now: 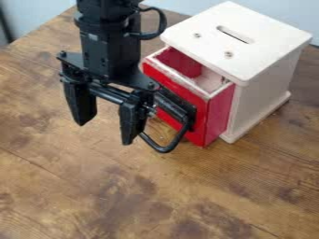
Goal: Close the drawer
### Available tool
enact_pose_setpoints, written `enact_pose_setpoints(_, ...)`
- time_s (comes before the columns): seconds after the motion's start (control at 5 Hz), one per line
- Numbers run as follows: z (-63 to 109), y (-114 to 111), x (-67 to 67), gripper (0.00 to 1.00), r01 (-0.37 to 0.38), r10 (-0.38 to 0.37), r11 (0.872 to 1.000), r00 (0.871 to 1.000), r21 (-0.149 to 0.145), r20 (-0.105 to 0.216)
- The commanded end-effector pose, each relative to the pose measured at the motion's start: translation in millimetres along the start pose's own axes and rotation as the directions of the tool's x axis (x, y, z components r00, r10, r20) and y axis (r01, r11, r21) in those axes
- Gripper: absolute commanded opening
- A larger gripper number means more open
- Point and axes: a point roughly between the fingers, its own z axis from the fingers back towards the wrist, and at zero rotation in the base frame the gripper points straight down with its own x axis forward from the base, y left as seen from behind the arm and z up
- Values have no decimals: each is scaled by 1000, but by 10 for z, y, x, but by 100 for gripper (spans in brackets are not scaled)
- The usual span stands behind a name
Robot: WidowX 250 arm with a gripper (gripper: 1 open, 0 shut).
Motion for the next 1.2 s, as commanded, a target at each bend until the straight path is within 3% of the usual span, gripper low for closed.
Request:
enact_pose_setpoints(0.0,-62,-61,5,100,-21,19,1000,986,6,164)
enact_pose_setpoints(0.2,-243,-96,193,100,-47,45,999,965,2,257)
enact_pose_setpoints(0.4,-353,2,317,100,-41,40,999,978,5,206)
enact_pose_setpoints(0.6,-453,116,467,100,-41,40,999,973,-1,225)
enact_pose_setpoints(1.0,-434,71,643,100,-16,15,1000,967,0,252)
